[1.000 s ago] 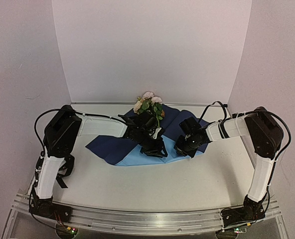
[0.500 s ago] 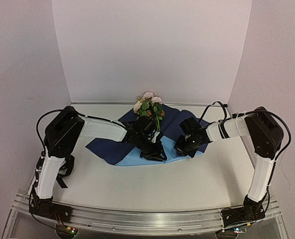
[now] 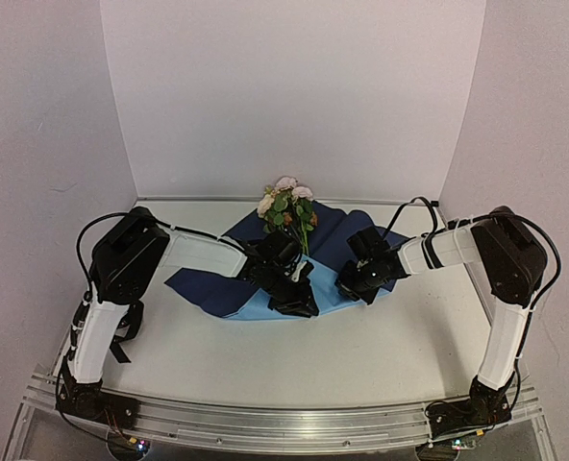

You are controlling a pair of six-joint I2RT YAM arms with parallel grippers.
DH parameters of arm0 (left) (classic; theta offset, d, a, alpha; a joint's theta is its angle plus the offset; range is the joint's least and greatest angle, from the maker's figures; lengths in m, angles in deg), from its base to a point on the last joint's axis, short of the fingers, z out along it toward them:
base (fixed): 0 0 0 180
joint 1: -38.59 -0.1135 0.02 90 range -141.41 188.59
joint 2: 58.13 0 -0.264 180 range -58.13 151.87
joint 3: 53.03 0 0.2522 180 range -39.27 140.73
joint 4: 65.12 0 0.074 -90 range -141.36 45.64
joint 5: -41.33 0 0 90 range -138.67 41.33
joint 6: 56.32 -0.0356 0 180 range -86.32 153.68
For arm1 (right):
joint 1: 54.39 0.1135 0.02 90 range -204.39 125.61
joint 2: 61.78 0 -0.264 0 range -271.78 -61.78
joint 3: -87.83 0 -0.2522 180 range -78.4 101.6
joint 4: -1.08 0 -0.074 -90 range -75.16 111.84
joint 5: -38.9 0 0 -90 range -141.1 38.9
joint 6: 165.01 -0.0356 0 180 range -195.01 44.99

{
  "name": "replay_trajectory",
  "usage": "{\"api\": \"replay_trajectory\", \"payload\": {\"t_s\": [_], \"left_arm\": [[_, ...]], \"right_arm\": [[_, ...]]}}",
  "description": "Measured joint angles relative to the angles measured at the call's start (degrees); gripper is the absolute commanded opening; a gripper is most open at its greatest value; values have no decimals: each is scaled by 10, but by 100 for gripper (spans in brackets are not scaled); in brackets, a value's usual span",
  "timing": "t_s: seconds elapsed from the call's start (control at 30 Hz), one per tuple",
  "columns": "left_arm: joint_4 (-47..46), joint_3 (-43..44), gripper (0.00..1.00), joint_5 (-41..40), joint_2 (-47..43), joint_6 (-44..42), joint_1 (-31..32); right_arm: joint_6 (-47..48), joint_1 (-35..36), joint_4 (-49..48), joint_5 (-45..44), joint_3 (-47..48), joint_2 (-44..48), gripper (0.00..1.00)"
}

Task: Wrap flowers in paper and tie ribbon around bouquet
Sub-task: Press the fold line on the 1/4-folded wrapping paper.

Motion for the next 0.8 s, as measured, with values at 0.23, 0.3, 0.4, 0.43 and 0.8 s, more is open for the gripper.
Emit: {"api": "replay_trajectory", "payload": {"t_s": [0.23, 0.3, 0.4, 0.43, 0.8], "left_arm": [[-15, -13, 22, -1, -3, -4, 0], [-21, -18, 22, -4, -6, -7, 0], [-26, -24, 22, -8, -9, -9, 0], [-26, -26, 22, -10, -11, -9, 0], [-15, -60, 22, -20, -38, -11, -11]], "right_arm": [[0, -2, -13, 3, -8, 2, 0], [-1, -4, -18, 4, -11, 3, 0], [-1, -5, -24, 7, -16, 4, 0], [-1, -6, -26, 8, -17, 4, 0], [-1, -11, -33, 19, -20, 5, 0]]}}
